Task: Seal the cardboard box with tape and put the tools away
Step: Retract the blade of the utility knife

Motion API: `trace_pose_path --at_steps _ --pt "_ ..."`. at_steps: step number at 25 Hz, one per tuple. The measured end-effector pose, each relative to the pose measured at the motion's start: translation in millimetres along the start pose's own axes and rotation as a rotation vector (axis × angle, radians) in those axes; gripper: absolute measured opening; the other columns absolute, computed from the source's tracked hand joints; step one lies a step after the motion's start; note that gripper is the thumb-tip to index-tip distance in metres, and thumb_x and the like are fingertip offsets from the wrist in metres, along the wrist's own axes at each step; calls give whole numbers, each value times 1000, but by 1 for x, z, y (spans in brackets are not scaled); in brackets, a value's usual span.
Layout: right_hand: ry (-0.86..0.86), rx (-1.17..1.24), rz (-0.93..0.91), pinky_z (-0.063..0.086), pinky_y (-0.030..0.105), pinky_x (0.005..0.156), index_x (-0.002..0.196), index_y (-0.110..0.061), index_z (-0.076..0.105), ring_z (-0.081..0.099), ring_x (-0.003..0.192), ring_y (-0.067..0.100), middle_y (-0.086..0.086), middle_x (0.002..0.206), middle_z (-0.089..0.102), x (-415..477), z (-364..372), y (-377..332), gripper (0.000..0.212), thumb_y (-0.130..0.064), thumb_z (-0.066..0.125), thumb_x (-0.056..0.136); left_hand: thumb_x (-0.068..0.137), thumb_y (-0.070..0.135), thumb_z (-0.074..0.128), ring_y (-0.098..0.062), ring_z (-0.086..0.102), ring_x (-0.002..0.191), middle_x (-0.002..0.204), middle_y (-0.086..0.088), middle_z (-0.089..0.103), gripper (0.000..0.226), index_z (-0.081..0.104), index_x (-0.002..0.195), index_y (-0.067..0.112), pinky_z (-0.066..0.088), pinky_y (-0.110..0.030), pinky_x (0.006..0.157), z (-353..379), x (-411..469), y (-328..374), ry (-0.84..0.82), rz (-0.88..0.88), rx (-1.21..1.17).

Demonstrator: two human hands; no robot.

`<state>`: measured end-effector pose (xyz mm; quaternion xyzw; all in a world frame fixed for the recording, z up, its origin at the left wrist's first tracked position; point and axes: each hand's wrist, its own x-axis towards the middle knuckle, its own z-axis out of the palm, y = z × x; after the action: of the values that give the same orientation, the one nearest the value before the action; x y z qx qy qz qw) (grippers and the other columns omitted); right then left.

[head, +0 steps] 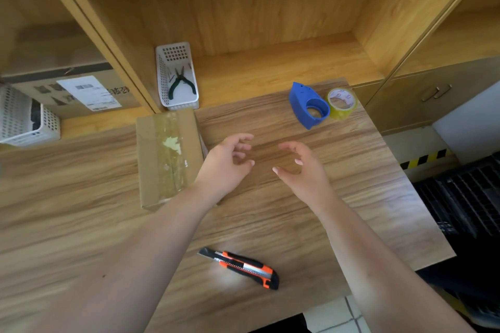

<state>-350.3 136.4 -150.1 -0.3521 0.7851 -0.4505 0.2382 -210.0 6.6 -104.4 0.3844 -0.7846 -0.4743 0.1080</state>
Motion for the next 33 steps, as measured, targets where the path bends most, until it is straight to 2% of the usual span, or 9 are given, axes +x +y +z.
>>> trace_pose_path --at_steps 4,8,11,18,22,24,27,30,33 --pt "-54 7 15 42 28 100 105 -47 52 52 119 11 -17 116 60 -27 15 -3 49 -16 77 76 81 11 71 -4 62 90 107 9 67 47 58 121 32 52 -24 87 -9 -27 -18 -3 -23 -12" --pt "-162 19 87 42 29 101 110 -33 59 50 114 3 -24 111 58 -50 27 -2 39 -15 76 79 82 7 70 -7 64 91 107 6 67 45 60 121 29 48 -9 76 -14 -55 -35 -18 -38 -64" --pt "-254 -38 113 43 32 102 110 -34 59 51 117 2 -19 117 61 -70 43 8 38 -18 75 80 84 7 68 -5 64 91 108 6 68 45 60 123 28 45 -2 71 -14 -78 -50 -44 -58 -81" --pt "-295 -41 172 42 25 100 111 -30 61 51 116 1 -17 116 63 -102 72 19 37 -15 74 81 84 6 66 -9 66 93 106 7 68 44 61 122 27 44 -3 71 -17 -113 -85 -50 -126 -84" --pt "-327 -81 181 39 13 82 112 -32 60 52 111 2 -18 115 63 -115 85 22 37 -16 74 81 83 5 65 -12 66 93 106 4 68 41 61 117 29 48 -13 78 -15 -128 -106 -60 -187 -108" --pt "-337 -129 195 37 15 78 112 -32 59 54 108 6 -18 114 62 -122 95 26 38 -17 74 80 83 3 65 -15 67 93 103 4 69 41 60 110 34 52 -22 83 -11 -138 -117 -65 -227 -138" --pt "-393 -246 198 37 21 85 117 -36 57 53 111 8 -18 114 58 -134 106 33 43 -21 73 80 83 4 63 -14 67 92 101 6 69 40 61 113 30 50 -16 74 -3 -149 -129 -88 -292 -169" --pt "-453 -380 200 40 25 92 126 -33 56 46 119 10 -16 119 50 -146 116 40 51 -26 74 79 83 2 60 -12 66 83 97 8 71 40 64 116 24 48 -20 66 11 -157 -143 -100 -407 -230" --pt "-439 -514 150 38 30 100 130 -29 56 43 123 17 -9 130 52 -155 127 47 56 -33 75 77 82 3 60 -13 63 79 91 6 74 36 64 112 22 45 -23 64 24 -164 -155 -94 -494 -270"
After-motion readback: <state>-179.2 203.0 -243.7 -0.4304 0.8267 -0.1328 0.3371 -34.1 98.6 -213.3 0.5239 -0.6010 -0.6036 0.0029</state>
